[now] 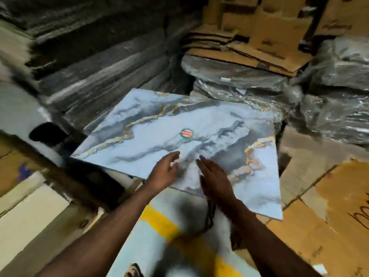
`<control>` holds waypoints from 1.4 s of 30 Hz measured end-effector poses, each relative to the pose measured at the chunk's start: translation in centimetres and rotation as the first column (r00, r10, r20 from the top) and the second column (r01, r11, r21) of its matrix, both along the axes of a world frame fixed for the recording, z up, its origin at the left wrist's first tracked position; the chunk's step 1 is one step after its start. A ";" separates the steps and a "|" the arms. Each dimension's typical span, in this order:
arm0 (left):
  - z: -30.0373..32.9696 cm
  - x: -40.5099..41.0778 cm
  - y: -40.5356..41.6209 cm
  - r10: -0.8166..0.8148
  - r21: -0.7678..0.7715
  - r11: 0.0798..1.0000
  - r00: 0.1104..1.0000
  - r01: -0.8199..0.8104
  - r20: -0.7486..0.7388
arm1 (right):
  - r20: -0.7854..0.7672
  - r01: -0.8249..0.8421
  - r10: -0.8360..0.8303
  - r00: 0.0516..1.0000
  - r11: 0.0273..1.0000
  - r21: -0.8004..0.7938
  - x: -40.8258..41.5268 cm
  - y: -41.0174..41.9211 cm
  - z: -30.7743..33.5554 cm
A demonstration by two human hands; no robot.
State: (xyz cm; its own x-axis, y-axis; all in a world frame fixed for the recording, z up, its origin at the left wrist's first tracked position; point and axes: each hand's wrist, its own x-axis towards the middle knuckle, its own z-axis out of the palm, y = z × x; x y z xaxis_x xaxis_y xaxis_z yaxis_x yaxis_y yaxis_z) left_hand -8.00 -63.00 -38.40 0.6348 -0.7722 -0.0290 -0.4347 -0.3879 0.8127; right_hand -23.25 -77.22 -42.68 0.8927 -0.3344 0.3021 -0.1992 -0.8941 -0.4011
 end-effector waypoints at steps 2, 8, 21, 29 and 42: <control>0.1 4.0 5.5 0.151 -0.014 0.989 0.988 -0.150 0.026 | 0.019 -0.123 0.125 0.992 0.991 -0.057 5.3 3.6 0.2; -0.4 12.3 21.7 0.375 -0.002 0.927 0.927 -0.375 0.030 | -0.035 -0.404 0.403 0.915 0.913 -0.062 19.3 16.9 1.1; -6.8 23.0 47.0 0.695 0.219 0.712 0.715 -0.668 -0.077 | -0.156 -0.572 0.576 0.802 0.817 0.076 35.0 38.4 -3.6; -8.1 20.3 48.4 0.757 0.342 0.584 0.646 -0.736 0.098 | -0.227 -0.616 0.651 0.724 0.759 0.212 34.4 40.8 -8.9; -11.3 19.8 67.0 0.991 0.746 -0.112 -0.014 -0.656 0.136 | -0.416 -0.789 0.830 0.370 0.518 0.332 30.5 54.9 -8.4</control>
State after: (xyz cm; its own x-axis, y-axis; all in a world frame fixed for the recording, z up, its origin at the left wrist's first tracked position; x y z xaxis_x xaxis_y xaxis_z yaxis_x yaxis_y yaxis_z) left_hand 11.76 3.96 -49.67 0.4757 0.7174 -0.5089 0.8739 -0.4512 0.1808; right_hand 7.24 -22.37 -51.11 0.7423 0.6304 -0.2270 0.4345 -0.7108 -0.5532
